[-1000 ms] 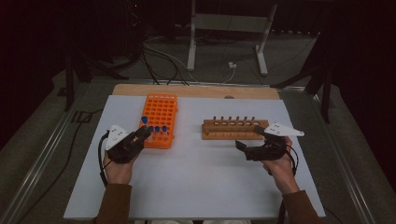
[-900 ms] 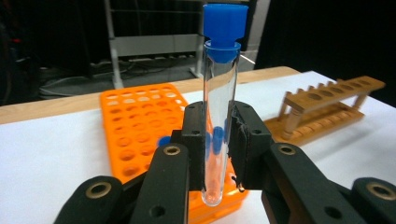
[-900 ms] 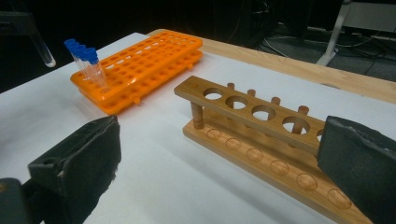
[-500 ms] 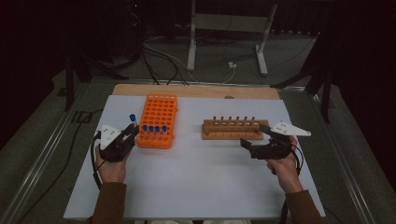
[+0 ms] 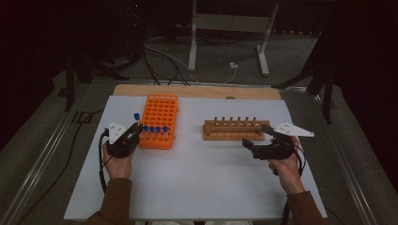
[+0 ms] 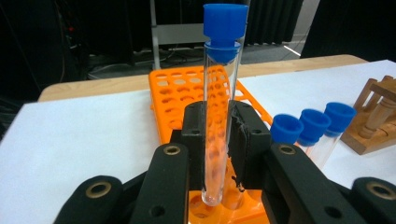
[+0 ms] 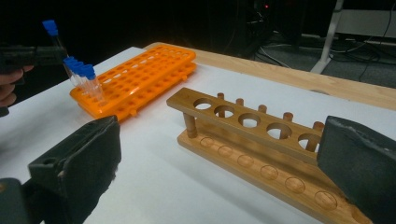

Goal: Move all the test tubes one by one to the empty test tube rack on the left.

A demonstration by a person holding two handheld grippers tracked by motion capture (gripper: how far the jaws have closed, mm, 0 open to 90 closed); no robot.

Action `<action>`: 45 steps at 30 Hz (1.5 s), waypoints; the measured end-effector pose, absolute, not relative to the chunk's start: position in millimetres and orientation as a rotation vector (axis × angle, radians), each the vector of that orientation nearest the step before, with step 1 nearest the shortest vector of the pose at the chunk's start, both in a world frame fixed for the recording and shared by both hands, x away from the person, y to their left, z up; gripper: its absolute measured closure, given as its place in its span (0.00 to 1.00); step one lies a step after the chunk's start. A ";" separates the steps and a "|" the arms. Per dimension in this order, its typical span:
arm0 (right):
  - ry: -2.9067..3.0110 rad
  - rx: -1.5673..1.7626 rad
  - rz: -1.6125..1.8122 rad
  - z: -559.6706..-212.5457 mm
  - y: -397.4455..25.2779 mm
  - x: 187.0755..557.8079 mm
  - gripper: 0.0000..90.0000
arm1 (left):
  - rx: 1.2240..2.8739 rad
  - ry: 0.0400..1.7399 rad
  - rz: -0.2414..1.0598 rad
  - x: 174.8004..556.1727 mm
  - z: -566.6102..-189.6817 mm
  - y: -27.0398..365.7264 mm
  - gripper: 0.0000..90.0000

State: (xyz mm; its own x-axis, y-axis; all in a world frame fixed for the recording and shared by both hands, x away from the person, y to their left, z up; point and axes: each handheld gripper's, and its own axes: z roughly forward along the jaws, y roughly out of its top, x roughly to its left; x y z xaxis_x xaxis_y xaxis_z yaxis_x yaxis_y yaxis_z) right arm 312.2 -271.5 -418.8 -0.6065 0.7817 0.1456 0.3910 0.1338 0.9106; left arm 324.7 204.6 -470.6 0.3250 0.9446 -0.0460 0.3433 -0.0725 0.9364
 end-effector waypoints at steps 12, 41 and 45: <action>2.070 1.136 1.462 -423.3 -267.9 313.5 0.00 | 1.671 1.225 0.755 326.2 -487.4 208.7 0.87; 2.086 1.143 1.462 -427.7 -268.3 313.9 0.00 | 1.707 1.293 0.689 325.2 -500.6 211.5 0.65; 2.070 1.146 1.476 -426.7 -271.7 313.0 0.00 | 1.642 1.293 0.670 317.8 -490.3 222.8 0.52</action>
State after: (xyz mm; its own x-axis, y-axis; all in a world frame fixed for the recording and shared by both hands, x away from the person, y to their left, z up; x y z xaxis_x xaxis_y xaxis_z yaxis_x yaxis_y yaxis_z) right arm 313.0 -271.7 -426.7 -0.6112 0.7739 0.1657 0.4088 0.1294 0.9034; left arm 317.8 222.8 -490.3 0.3026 0.9459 -0.1167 0.4504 -0.0340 0.8922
